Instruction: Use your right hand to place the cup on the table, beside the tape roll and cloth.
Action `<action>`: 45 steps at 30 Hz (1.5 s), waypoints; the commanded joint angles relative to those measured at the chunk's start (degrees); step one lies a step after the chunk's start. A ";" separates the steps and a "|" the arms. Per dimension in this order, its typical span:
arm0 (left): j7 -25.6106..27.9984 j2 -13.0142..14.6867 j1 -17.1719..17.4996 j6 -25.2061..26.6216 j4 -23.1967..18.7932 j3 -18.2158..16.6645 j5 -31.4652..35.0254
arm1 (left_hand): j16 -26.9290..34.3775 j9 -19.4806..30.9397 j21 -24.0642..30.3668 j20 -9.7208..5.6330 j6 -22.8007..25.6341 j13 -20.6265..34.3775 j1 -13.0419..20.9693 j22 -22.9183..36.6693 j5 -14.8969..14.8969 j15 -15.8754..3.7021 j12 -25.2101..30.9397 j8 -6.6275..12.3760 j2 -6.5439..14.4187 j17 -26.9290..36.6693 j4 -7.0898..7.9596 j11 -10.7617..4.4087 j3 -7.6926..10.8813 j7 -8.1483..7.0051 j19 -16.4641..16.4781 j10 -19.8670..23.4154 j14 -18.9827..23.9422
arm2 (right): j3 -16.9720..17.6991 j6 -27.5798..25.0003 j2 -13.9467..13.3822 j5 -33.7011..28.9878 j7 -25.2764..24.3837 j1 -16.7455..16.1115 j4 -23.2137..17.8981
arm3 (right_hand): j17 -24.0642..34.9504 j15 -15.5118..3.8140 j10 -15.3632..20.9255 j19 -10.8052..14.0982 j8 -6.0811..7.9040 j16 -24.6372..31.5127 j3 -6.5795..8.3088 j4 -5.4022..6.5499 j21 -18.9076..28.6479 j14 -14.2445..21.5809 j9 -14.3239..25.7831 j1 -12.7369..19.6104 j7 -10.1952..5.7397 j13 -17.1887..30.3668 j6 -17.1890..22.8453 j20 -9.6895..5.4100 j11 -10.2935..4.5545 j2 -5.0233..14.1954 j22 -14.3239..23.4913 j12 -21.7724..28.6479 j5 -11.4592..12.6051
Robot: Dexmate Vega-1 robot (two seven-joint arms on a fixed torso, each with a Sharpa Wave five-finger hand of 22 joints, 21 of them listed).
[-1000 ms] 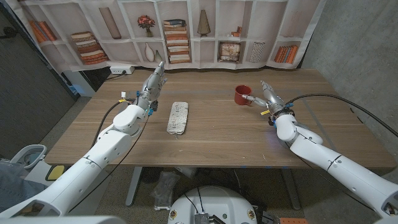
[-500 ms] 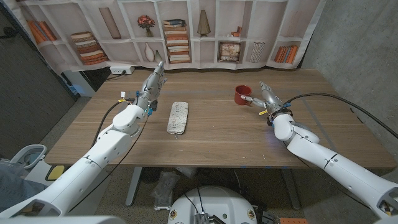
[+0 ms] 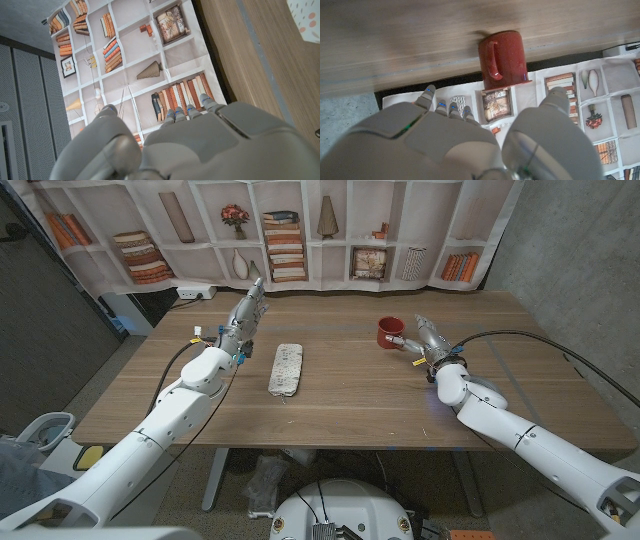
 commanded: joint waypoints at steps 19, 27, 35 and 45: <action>1.53 0.04 0.82 0.39 -1.79 -0.23 0.30 | 0.04 0.29 -0.71 -0.77 0.15 0.18 0.12 0.21 0.36 0.22 -0.10 -0.20 0.77 0.13 -0.01 0.18 -0.50 -0.18 -6.07 -0.12 -2.07 | -2.07 4.15 3.45 1.50 -1.14 3.52 7.67 | -0.08 -1.28 1.86 2.02 0.38 0.72 -1.24 -0.27 1.00 2.14 0.08 0.38 0.27 0.03 1.76 0.13 -1.17 0.54 0.08 0.46 0.73; 1.44 -0.45 0.61 0.10 -1.04 0.01 0.32 | 0.02 0.29 -0.85 -0.70 0.18 0.18 0.14 0.22 0.37 0.15 -0.13 -0.21 0.82 0.13 -0.03 0.16 -0.57 -0.18 -6.02 -0.17 -2.08 | -2.94 3.26 4.17 1.01 -0.73 5.03 8.78 | -0.09 -1.36 2.24 2.16 0.36 0.70 -1.40 -0.31 0.97 2.44 0.08 0.55 -0.01 0.03 2.04 0.30 -0.99 0.63 0.07 0.50 0.86; 1.20 -0.69 0.30 -0.09 -0.33 0.06 0.20 | 0.01 0.30 -1.02 -0.65 0.19 0.18 0.16 0.23 0.38 0.20 -0.14 -0.23 0.87 0.13 -0.05 0.14 -0.65 -0.18 -5.95 -0.14 -2.07 | -3.72 3.28 4.59 0.79 -0.24 6.09 9.95 | -0.09 -1.53 3.27 2.47 0.52 0.76 -1.59 -0.40 0.97 3.08 0.06 0.87 -0.41 0.02 2.92 0.36 -1.33 0.79 0.06 0.75 1.06; 0.83 -0.71 -0.27 0.14 0.34 0.21 0.10 | -0.02 0.30 -1.24 -0.58 0.19 0.18 0.18 0.23 0.39 0.21 -0.16 -0.26 0.93 0.13 -0.08 0.23 -0.74 -0.24 -5.98 -0.14 -2.09 | -4.41 3.39 5.31 0.53 -0.63 6.88 11.39 | -0.09 -1.93 4.06 3.11 0.70 1.12 -1.85 -0.48 1.05 4.75 0.03 1.28 -1.02 0.03 4.21 0.34 -1.68 1.02 0.06 0.83 1.35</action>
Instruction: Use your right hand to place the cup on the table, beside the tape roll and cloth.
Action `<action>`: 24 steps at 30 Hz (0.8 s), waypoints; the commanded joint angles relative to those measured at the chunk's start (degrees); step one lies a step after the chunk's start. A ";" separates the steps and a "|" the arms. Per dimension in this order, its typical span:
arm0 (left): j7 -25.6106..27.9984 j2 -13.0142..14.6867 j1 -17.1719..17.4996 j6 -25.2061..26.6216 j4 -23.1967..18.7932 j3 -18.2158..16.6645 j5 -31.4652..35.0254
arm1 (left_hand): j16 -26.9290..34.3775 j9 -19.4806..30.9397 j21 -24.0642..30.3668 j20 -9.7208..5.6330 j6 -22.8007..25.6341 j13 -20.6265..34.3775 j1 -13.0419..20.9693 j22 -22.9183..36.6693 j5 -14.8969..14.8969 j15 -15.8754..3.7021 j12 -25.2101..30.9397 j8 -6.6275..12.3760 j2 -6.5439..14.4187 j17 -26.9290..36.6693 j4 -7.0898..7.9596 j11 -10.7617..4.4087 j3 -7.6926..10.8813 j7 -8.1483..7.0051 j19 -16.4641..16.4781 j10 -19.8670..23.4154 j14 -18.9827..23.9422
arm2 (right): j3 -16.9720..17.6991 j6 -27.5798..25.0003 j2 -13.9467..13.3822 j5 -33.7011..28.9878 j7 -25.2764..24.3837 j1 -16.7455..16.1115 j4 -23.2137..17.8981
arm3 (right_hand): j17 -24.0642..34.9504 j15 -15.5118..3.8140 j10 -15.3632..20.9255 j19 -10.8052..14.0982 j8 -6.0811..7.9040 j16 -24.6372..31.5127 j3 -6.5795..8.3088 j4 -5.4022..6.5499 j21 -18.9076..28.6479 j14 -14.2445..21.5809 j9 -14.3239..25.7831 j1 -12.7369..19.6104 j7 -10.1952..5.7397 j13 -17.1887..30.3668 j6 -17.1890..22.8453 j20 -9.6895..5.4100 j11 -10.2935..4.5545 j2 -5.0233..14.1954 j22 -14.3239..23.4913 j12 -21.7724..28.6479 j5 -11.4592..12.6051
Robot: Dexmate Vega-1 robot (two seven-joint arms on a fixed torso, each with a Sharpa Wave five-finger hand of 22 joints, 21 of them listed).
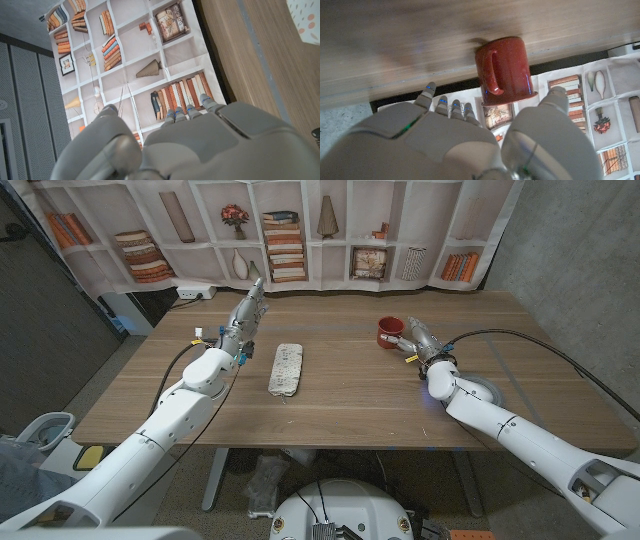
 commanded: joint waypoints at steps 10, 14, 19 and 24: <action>-0.69 -0.21 -0.82 -0.04 1.15 0.34 -0.25 | -0.02 0.30 -0.34 -0.59 0.21 0.18 0.11 0.24 0.41 0.14 -0.18 -0.27 0.45 0.13 -0.10 0.16 -0.35 -0.25 -5.94 -0.18 -2.07 | -1.54 0.52 1.76 -0.36 -0.47 1.99 3.35 | 0.18 -0.48 1.14 1.46 0.32 0.64 -0.59 0.01 0.47 2.38 0.03 1.10 -0.51 0.04 1.39 0.06 -0.40 0.72 0.21 0.52 0.59; -0.67 -0.22 -0.81 0.05 1.23 0.37 -0.30 | -0.03 0.30 -0.41 -0.54 0.21 0.18 0.12 0.24 0.41 0.13 -0.17 -0.28 0.47 0.13 -0.11 0.13 -0.38 -0.26 -5.93 -0.12 -2.06 | -1.69 0.83 2.18 -0.30 -0.81 2.25 4.04 | 0.19 -0.64 1.47 1.63 0.58 0.65 -0.64 -0.01 0.46 2.81 0.05 1.30 -0.73 0.05 2.37 0.08 -0.43 0.89 0.21 0.55 0.72; -0.48 -0.15 -0.69 0.13 1.13 0.31 -0.28 | -0.04 0.30 -0.48 -0.49 0.21 0.18 0.12 0.25 0.41 0.13 -0.19 -0.29 0.49 0.13 -0.12 0.19 -0.42 -0.29 -5.92 -0.17 -2.08 | -1.72 1.48 2.55 0.21 -0.79 2.46 4.84 | 0.20 -0.59 1.85 1.84 0.80 0.64 -0.67 -0.03 0.47 3.18 0.08 1.50 -1.04 0.06 3.26 0.10 -0.43 1.09 0.21 0.61 0.84; 2.07 0.83 -0.53 1.79 -0.46 0.77 2.24 | -0.02 0.30 -0.57 -0.45 0.21 0.19 0.12 0.25 0.42 0.20 -0.18 -0.29 0.52 0.13 -0.12 0.08 -0.47 -0.31 -5.90 -0.13 -2.01 | -1.95 2.08 2.86 0.29 -1.03 2.57 5.32 | 0.21 -0.50 2.52 2.17 1.23 0.43 -0.67 -0.04 0.45 3.42 0.17 1.93 -1.56 0.08 5.03 0.02 0.00 1.63 0.22 0.69 1.10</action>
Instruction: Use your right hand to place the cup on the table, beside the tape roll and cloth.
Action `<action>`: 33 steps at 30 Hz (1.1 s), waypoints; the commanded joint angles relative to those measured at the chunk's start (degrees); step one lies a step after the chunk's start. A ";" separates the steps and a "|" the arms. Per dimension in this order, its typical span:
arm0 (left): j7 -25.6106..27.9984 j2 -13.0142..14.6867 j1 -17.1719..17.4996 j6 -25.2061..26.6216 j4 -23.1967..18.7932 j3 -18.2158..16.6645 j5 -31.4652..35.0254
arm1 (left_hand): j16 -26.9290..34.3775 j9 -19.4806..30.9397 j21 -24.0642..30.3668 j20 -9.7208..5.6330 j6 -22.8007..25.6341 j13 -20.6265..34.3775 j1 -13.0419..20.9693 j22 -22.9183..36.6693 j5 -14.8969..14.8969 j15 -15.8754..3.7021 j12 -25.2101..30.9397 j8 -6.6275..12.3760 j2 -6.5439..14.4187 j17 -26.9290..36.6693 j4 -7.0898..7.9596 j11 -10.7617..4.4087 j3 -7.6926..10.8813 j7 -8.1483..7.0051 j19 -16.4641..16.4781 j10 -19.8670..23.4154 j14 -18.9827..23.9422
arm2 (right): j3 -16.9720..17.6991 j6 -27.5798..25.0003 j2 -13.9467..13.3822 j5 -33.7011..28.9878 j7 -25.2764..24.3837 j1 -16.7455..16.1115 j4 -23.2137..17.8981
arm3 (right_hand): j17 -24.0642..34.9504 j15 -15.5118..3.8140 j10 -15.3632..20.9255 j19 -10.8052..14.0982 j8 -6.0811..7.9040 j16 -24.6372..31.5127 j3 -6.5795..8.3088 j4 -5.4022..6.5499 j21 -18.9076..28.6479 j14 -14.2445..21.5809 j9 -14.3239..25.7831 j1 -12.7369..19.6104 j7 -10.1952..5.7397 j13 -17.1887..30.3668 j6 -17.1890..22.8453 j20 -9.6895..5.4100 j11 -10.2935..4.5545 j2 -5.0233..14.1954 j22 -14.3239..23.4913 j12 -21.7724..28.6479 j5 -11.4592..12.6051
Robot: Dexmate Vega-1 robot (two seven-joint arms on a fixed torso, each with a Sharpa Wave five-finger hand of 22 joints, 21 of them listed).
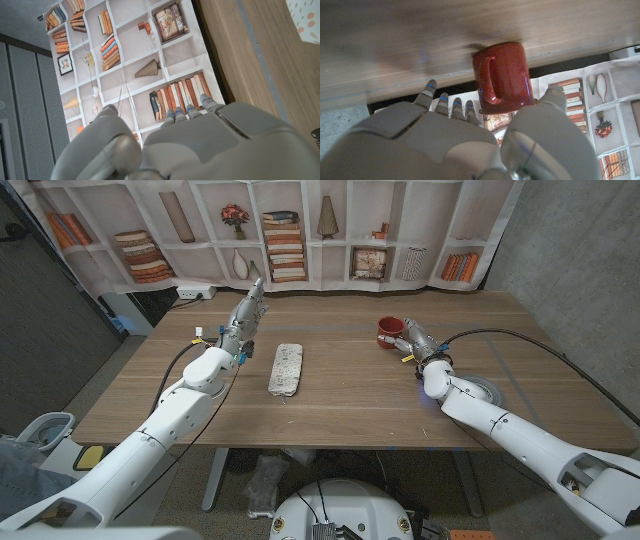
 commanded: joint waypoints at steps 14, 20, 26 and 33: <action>2.75 0.75 0.43 2.10 -1.77 0.38 2.24 | -0.04 0.30 -0.47 -0.32 0.04 0.19 0.14 0.26 0.43 0.15 -0.16 -0.30 0.59 0.13 0.08 0.08 -0.37 -0.08 -5.90 -0.05 -2.04 | -0.24 2.45 3.17 1.11 -3.90 0.87 4.55 | 0.07 0.59 2.60 1.24 1.82 0.07 -0.55 0.21 0.43 2.33 0.48 1.58 -1.59 0.11 6.25 0.44 0.94 1.46 0.21 0.51 1.17; 2.74 0.70 0.40 2.11 -1.92 0.42 2.30 | -0.04 0.30 -0.57 -0.27 0.06 0.19 0.15 0.27 0.44 0.14 -0.20 -0.30 0.61 0.13 0.07 0.05 -0.42 -0.09 -5.89 -0.14 -2.00 | 0.02 2.18 3.75 1.23 -5.77 0.59 4.94 | 0.08 0.59 3.90 2.07 2.78 0.14 -0.58 0.27 0.56 3.90 0.89 2.13 -2.73 0.15 9.62 0.46 1.17 2.32 0.29 0.71 1.47; 2.53 0.59 0.26 2.23 -1.83 0.53 2.15 | -0.04 0.30 -0.69 -0.24 0.09 0.19 0.15 0.27 0.44 0.14 -0.19 -0.31 0.65 0.13 0.06 0.04 -0.49 -0.17 -5.82 -0.08 -1.99 | 0.36 1.28 4.57 1.39 -8.00 0.16 5.17 | 0.08 0.94 5.22 2.89 3.45 0.18 -0.51 0.30 0.72 5.09 1.22 2.61 -3.06 0.18 11.82 0.50 1.54 3.06 0.36 1.00 1.67; 2.23 0.49 0.01 2.28 -1.64 0.69 2.06 | -0.04 0.31 -0.81 -0.24 0.12 0.19 0.16 0.28 0.45 0.13 -0.17 -0.30 0.68 0.13 0.05 0.07 -0.56 -0.09 -5.78 -0.02 -1.97 | 0.51 -0.62 5.58 1.22 -10.73 -0.25 5.05 | 0.08 0.99 6.81 4.18 4.62 0.14 0.00 0.10 0.95 6.60 1.71 3.95 -3.80 0.21 15.38 0.51 1.89 4.59 0.44 1.26 1.91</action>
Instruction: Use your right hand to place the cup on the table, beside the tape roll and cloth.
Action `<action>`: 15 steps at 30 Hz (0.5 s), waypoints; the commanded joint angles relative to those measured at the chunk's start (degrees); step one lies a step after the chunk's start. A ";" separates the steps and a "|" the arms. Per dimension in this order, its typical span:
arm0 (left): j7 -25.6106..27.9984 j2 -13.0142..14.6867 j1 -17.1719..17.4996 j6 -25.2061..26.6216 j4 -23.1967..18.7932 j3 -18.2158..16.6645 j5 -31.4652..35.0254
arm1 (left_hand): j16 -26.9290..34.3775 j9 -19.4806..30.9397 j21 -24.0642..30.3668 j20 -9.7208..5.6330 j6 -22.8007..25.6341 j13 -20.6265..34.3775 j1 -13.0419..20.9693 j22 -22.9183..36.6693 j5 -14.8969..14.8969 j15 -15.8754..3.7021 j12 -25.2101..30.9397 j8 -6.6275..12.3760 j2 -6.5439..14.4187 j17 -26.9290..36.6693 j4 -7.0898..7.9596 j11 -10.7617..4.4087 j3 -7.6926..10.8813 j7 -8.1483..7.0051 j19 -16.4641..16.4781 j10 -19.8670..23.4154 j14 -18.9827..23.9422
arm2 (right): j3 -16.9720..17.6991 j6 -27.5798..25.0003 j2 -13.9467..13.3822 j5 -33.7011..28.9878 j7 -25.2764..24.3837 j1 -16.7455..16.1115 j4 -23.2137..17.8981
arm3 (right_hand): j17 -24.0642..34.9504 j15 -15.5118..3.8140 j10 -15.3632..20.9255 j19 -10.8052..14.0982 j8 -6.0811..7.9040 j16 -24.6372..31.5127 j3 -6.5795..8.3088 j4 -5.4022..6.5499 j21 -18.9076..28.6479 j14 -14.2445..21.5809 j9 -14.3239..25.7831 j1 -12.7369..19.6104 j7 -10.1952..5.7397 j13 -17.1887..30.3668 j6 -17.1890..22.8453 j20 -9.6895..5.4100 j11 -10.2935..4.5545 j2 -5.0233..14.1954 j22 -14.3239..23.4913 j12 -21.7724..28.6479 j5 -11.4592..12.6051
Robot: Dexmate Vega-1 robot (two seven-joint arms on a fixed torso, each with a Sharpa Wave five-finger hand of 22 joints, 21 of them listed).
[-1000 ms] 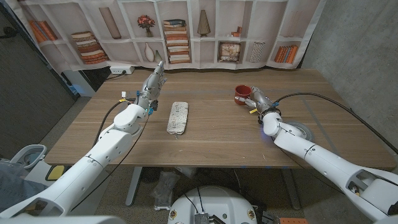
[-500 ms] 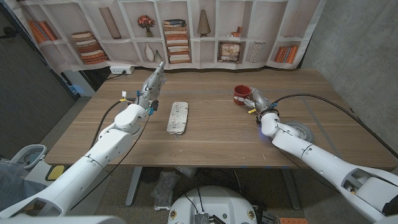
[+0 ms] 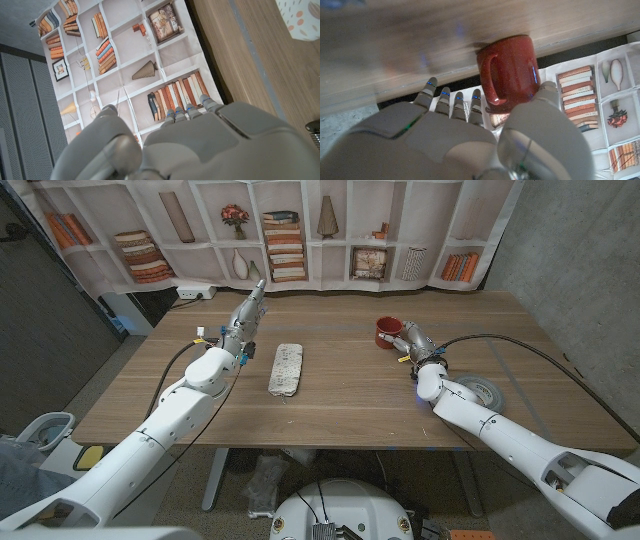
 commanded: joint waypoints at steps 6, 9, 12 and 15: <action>-0.44 -0.18 -0.43 0.21 0.17 0.27 -0.12 | -0.05 0.31 -0.27 -0.22 0.10 0.19 0.14 0.28 0.45 0.12 0.04 0.08 0.69 0.13 -0.01 0.02 -0.21 -0.13 -5.75 0.00 -1.96 | 0.18 -3.24 1.93 -0.20 -5.20 -0.67 0.12 | 0.08 0.03 2.27 1.59 2.09 -0.03 0.92 -0.54 0.36 2.10 0.90 2.07 -1.33 0.10 5.62 0.16 0.01 2.55 0.38 0.64 0.57; -0.56 -0.22 -0.41 0.08 0.35 0.26 -0.20 | -0.04 0.31 -0.32 -0.21 0.15 0.19 0.14 0.29 0.45 0.13 0.05 0.09 0.70 0.13 -0.02 0.01 -0.24 -0.12 -5.72 0.03 -1.93 | 0.03 -3.70 1.95 -0.25 -5.30 -0.61 -0.04 | 0.08 -0.12 2.89 1.86 2.67 -0.11 1.35 -0.82 0.33 2.49 1.19 3.01 -1.85 0.11 7.09 0.16 -0.34 3.28 0.39 0.73 0.53; -0.64 -0.25 -0.38 0.00 0.50 0.23 -0.29 | -0.04 0.31 -0.41 -0.17 0.14 0.20 0.14 0.29 0.46 0.14 0.01 0.09 0.72 0.13 -0.03 -0.05 -0.28 -0.15 -5.75 -0.06 -1.92 | -0.12 -3.80 1.93 -0.34 -5.50 -0.57 -0.07 | 0.08 -0.16 3.29 2.15 3.38 -0.28 1.92 -1.15 0.31 2.67 1.54 4.13 -2.59 0.12 8.79 0.16 -0.54 4.17 0.40 0.72 0.43; -0.75 -0.23 -0.37 -0.09 0.66 0.21 -0.32 | -0.04 0.31 -0.46 -0.14 0.15 0.20 0.14 0.29 0.46 0.05 0.01 0.08 0.74 0.13 -0.03 0.00 -0.31 -0.15 -5.70 -0.04 -1.91 | -0.14 -3.85 2.04 -0.29 -5.78 -0.55 -0.06 | 0.06 -0.37 3.90 2.37 4.11 -0.33 2.44 -1.44 0.27 3.03 1.91 5.12 -3.07 0.14 10.47 0.18 -0.72 4.98 0.41 0.81 0.22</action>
